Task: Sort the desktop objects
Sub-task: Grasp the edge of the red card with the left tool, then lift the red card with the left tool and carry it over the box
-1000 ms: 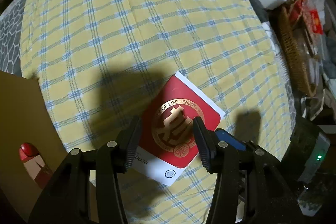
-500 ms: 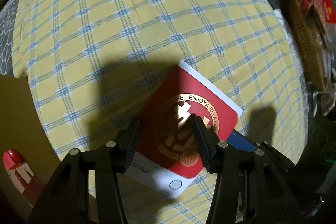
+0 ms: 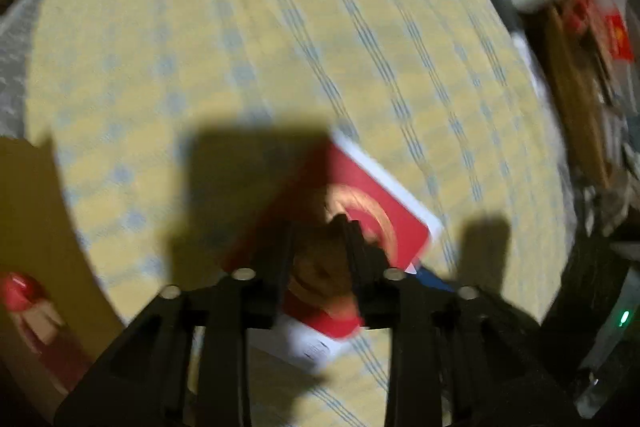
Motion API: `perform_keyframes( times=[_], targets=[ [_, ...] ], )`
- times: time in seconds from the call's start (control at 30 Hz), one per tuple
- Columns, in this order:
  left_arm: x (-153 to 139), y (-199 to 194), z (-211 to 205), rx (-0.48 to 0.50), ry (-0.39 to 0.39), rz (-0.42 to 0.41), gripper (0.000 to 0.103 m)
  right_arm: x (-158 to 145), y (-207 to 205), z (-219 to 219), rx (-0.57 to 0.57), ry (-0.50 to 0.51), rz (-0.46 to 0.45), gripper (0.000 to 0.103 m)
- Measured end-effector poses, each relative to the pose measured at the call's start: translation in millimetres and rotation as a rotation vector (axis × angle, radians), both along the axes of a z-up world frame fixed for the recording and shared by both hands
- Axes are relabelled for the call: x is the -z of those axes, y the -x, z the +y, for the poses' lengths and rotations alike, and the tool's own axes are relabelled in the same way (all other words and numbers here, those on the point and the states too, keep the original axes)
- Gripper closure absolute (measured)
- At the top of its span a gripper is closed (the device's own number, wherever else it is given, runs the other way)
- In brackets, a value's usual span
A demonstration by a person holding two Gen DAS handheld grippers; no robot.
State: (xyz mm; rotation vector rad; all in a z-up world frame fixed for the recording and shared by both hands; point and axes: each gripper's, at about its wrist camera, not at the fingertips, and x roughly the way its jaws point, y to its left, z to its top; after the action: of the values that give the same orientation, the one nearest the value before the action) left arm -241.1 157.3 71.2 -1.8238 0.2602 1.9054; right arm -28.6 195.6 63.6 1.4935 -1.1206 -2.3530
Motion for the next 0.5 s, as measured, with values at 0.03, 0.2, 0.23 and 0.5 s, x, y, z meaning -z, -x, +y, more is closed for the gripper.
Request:
perform_keyframes(
  times=[0.03, 0.2, 0.23, 0.5],
  targets=[
    [1, 6, -4, -0.004, 0.005, 0.006, 0.055, 0, 0, 1, 0.002, 0.005, -0.001, 0.074],
    [27, 11, -9, 0.047, 0.073, -0.076, 0.051, 0, 0, -1, -0.008, 0.009, -0.005, 0.073],
    [26, 10, -8, 0.058, 0.074, -0.068, 0.046, 0, 0, -1, -0.010, 0.009, -0.005, 0.073],
    [24, -2, -1, 0.153, 0.081, -0.075, 0.036, 1, -2, 1, -0.011, 0.025, -0.006, 0.073]
  ],
)
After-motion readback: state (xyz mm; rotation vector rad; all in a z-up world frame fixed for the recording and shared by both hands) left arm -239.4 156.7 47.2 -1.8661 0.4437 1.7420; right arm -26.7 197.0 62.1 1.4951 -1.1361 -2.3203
